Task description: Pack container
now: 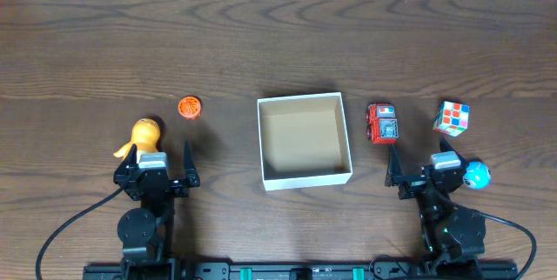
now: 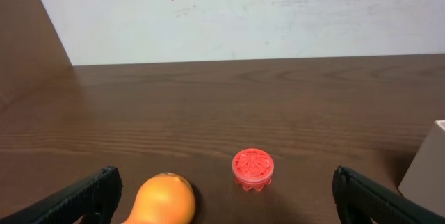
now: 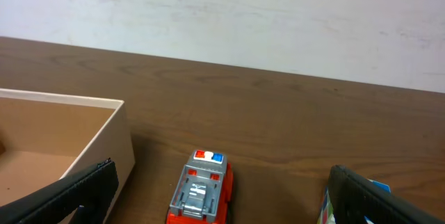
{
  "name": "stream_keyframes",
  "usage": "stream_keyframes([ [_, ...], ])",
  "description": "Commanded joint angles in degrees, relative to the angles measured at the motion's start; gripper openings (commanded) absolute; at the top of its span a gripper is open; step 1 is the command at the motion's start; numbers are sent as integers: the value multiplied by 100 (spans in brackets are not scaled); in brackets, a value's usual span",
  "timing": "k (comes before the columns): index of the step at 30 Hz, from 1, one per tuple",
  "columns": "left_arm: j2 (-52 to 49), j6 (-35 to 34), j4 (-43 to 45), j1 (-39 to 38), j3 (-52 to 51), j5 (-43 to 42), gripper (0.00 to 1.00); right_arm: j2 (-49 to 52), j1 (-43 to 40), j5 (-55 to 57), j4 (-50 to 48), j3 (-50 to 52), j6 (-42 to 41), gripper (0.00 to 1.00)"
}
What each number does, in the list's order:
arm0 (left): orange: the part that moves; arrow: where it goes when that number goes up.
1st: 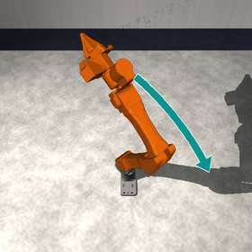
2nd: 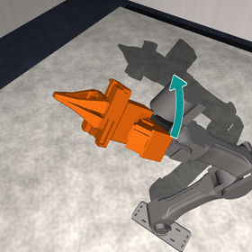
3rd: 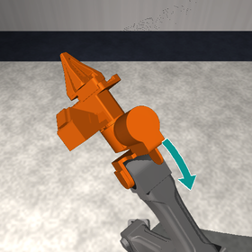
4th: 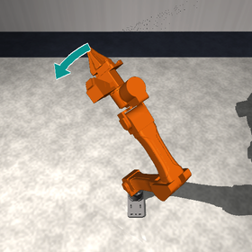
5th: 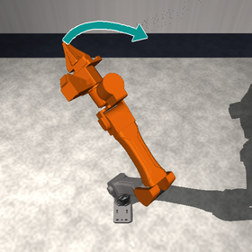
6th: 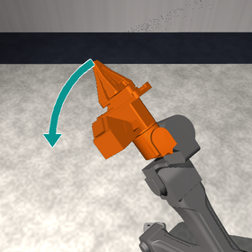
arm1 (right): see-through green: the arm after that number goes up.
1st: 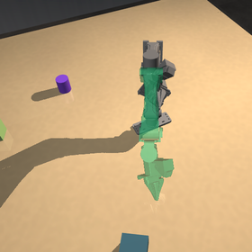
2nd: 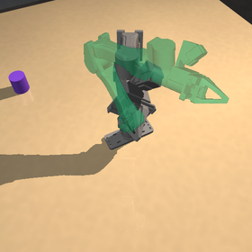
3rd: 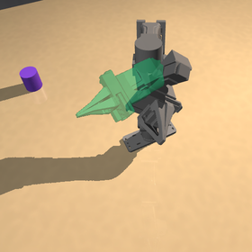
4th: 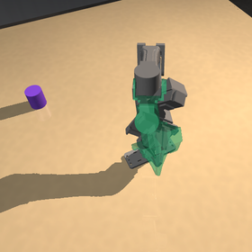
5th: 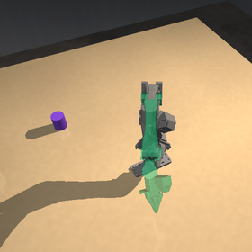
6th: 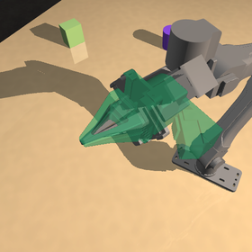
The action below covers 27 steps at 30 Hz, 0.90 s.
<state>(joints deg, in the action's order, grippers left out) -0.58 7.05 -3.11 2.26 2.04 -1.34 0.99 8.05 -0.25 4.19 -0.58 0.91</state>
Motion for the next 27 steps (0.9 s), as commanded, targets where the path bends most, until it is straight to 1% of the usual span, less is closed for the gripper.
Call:
stream_keyframes([
  [1,24,-87,-76,35,-181,-13,98,-39,26,-20,0,28,46,99],
  [20,24,-90,-68,35,-181,-13,98,-39,26,-26,-13,26,42,99],
  [23,24,-90,-59,35,-181,-13,98,-39,26,-50,-11,26,-289,99],
  [24,24,-136,46,35,-181,-15,98,-33,26,-50,-2,26,-417,99],
  [27,22,-800,203,35,-127,-17,98,39,26,-133,46,-42,-514,99],
])
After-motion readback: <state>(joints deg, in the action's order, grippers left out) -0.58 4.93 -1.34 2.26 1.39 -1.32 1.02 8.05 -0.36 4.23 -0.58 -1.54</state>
